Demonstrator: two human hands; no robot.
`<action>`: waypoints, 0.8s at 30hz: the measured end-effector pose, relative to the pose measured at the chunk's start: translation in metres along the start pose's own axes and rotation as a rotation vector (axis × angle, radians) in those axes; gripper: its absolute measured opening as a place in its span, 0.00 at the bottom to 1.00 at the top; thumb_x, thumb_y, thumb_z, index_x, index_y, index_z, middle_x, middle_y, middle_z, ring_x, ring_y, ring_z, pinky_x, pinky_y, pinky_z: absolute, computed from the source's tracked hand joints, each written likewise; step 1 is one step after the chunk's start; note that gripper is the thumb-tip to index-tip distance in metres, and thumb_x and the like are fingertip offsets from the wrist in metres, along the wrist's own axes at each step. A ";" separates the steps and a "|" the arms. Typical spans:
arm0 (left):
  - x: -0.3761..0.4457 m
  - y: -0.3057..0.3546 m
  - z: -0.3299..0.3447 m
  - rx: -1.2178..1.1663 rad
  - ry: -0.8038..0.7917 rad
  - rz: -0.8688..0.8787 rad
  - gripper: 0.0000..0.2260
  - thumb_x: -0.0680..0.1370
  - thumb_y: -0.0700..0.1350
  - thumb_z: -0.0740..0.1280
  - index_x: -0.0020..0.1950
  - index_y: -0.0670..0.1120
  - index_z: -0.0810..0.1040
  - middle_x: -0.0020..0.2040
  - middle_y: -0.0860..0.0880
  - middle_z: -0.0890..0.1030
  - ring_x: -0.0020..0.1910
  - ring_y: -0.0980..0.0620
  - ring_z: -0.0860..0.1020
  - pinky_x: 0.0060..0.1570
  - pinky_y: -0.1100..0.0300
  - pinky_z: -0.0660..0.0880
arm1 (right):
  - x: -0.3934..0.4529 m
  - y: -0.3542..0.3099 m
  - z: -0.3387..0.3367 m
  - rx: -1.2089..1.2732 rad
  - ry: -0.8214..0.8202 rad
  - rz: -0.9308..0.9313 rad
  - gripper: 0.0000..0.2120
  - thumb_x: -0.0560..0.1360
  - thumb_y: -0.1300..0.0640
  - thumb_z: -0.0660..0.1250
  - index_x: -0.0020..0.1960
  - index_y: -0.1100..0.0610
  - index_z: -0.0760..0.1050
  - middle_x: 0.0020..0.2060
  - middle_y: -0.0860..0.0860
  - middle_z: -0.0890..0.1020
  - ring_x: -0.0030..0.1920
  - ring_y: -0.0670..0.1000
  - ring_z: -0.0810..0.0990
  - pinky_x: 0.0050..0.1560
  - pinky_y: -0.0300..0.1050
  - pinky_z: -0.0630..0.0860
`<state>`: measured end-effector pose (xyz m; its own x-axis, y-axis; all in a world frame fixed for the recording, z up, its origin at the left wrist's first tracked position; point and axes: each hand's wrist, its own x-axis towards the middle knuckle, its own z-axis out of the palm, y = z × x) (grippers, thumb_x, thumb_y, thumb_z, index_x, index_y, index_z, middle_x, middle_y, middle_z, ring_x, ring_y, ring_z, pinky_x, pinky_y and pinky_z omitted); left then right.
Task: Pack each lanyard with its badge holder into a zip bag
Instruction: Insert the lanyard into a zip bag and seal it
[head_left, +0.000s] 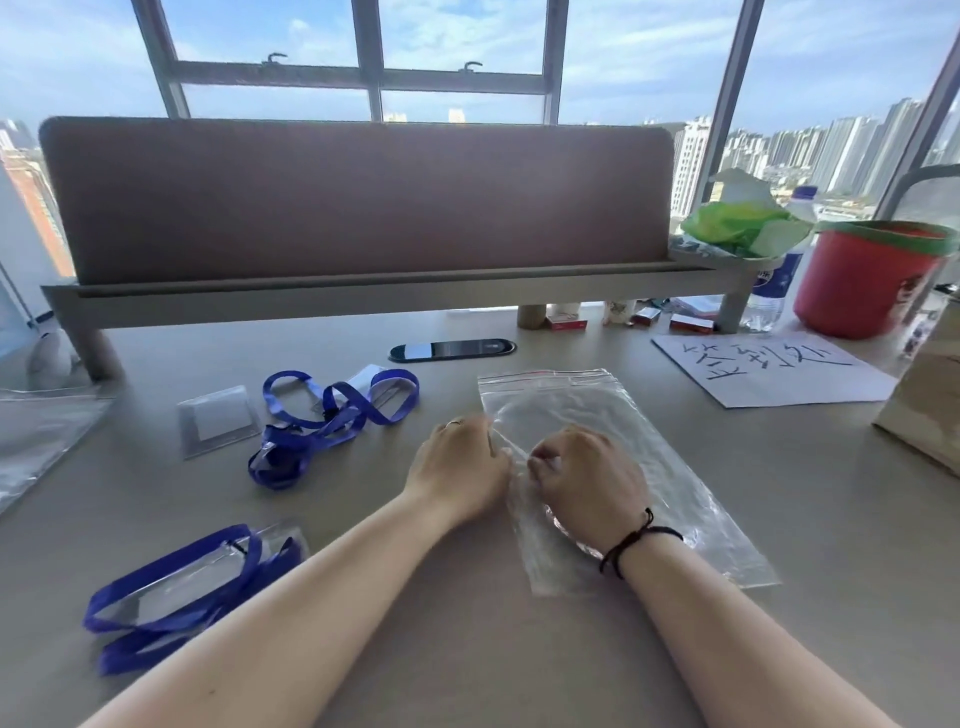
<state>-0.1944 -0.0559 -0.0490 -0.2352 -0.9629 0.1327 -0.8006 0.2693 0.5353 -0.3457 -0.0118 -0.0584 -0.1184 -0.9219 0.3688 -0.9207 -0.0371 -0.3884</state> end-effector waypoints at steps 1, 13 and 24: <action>0.002 0.000 0.000 -0.102 0.020 -0.039 0.10 0.77 0.49 0.64 0.56 0.49 0.77 0.53 0.50 0.82 0.55 0.46 0.78 0.54 0.52 0.75 | 0.000 0.000 0.000 0.010 0.027 0.011 0.09 0.76 0.48 0.64 0.48 0.47 0.83 0.47 0.45 0.83 0.52 0.51 0.80 0.40 0.42 0.67; 0.020 0.003 -0.046 -0.972 0.047 -0.444 0.32 0.74 0.50 0.75 0.73 0.45 0.64 0.60 0.41 0.80 0.52 0.42 0.84 0.44 0.49 0.82 | -0.012 -0.022 -0.014 0.400 -0.053 -0.223 0.02 0.70 0.56 0.67 0.40 0.50 0.76 0.39 0.44 0.84 0.44 0.44 0.82 0.48 0.43 0.78; -0.050 -0.058 -0.120 -0.860 -0.378 -0.420 0.05 0.75 0.37 0.72 0.48 0.44 0.81 0.38 0.46 0.83 0.29 0.57 0.79 0.24 0.66 0.73 | -0.019 -0.023 -0.017 0.181 -0.128 -0.301 0.13 0.70 0.60 0.67 0.35 0.43 0.70 0.33 0.42 0.81 0.35 0.38 0.75 0.36 0.29 0.66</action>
<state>-0.0703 -0.0256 0.0132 -0.3046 -0.8668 -0.3949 -0.2282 -0.3361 0.9138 -0.3288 0.0131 -0.0416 0.2056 -0.8996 0.3853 -0.8253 -0.3710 -0.4258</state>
